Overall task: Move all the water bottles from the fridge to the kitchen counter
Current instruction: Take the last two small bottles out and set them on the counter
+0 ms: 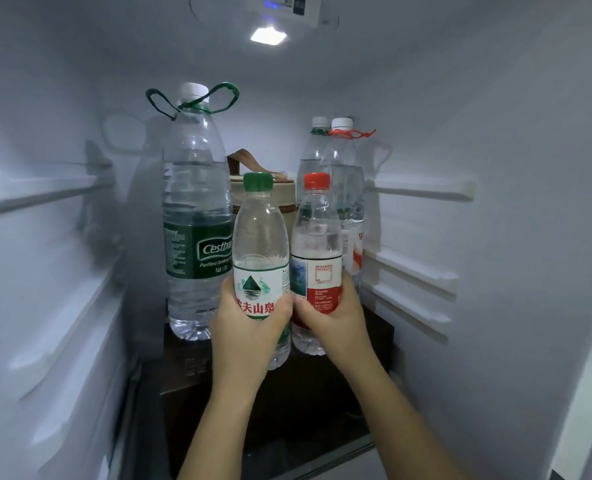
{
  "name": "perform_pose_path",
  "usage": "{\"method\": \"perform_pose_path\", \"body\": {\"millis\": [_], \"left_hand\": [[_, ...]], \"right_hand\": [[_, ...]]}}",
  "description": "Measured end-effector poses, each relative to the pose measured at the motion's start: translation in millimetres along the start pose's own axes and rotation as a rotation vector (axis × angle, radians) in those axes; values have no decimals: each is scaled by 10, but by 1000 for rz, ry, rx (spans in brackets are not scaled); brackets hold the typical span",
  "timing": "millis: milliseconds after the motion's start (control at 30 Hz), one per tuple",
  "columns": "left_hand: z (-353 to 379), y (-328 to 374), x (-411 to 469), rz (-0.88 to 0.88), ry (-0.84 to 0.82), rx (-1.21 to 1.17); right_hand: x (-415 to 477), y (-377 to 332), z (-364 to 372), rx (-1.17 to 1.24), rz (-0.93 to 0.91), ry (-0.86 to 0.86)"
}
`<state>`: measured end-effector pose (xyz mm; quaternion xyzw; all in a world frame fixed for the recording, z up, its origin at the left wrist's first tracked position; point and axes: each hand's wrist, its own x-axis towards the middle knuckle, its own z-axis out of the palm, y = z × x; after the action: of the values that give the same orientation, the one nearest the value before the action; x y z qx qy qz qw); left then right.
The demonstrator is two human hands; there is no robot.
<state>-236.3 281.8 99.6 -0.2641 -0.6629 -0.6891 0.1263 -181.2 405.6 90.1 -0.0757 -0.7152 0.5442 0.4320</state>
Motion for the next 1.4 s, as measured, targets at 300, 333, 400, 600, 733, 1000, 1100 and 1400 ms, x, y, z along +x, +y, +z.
{"method": "perform_pose_path", "body": {"millis": [300,333,400,600,733,1000,1100,1400], "left_hand": [[-41,305,-453,116,47,-160],[-42,375,-530,111,25,-199],[-38,517,-706,91,-39,-260],[49,819,-1425,-17,-226,-360],[163,1141,-2004,-47,-366,-454],[399,1762,-3188,-37,-621,-549],[476,1969,-3615,-56,-733,-601],[949,2515,-4657,5,-1100,-736]], "right_hand": [[-589,-566,-374,-91,-68,194],[-675,-646,-441,-91,-62,207],[-877,-809,-595,-95,-47,231],[-1686,-1320,-1195,-156,6,296],[-2290,-1679,-1643,-198,47,386],[-3549,-2323,-2428,-333,50,648],[-4000,-2507,-2648,-421,60,744],[-4877,-2915,-3231,-573,104,1055]]}}
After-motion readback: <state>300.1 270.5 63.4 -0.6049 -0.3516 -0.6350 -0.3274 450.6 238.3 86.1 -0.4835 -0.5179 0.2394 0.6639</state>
